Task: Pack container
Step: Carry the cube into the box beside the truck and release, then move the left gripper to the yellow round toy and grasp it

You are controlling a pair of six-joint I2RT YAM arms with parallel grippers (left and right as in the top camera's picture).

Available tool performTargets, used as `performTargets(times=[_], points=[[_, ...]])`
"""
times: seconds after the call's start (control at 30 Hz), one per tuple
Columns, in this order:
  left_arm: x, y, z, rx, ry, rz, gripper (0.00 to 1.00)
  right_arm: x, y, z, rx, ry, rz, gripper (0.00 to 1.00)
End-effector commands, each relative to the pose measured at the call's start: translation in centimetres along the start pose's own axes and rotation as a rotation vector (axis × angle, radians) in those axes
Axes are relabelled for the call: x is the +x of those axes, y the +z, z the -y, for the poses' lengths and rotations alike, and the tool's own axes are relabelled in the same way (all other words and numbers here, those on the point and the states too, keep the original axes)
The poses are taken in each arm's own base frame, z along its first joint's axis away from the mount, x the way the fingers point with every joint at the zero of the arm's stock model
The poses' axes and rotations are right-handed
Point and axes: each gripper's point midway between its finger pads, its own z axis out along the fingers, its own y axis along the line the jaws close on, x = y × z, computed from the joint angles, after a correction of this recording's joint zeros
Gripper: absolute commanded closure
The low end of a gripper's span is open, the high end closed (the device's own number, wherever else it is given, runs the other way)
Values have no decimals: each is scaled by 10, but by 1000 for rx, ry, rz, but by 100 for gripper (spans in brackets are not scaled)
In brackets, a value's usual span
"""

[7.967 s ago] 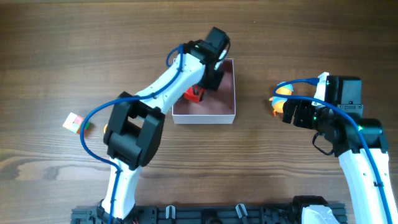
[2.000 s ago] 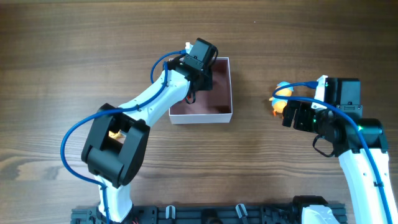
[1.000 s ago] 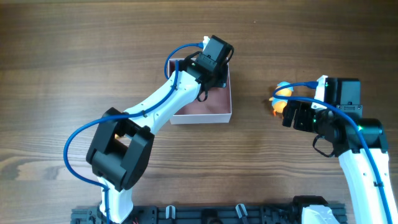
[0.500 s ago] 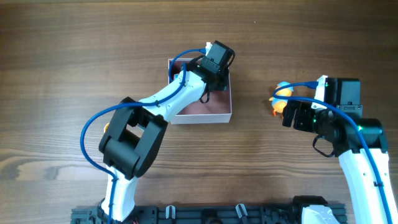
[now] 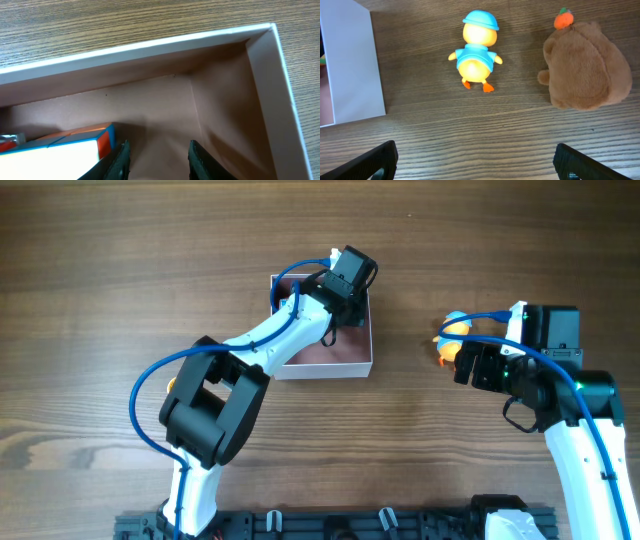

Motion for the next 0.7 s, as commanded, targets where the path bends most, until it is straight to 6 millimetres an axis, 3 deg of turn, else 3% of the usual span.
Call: performTargets(times=[0.0, 0.17, 0.27, 0.47, 0.57, 0.67], points=[[-16, -8, 1, -8, 7, 38, 61, -6, -3, 2, 15, -11, 13, 0], [-46, -56, 12, 26, 48, 109, 61, -6, -3, 2, 15, -11, 14, 0], [-53, -79, 24, 70, 66, 139, 67, -6, -3, 2, 15, -11, 14, 0], [-49, -79, 24, 73, 67, 121, 66, -15, -11, 11, 73, 43, 57, 2], [-55, -82, 13, 61, 46, 129, 65, -31, -24, 20, 124, 138, 133, 5], [-71, -99, -22, 28, -14, 151, 65, -44, -32, 13, 88, 109, 175, 2]])
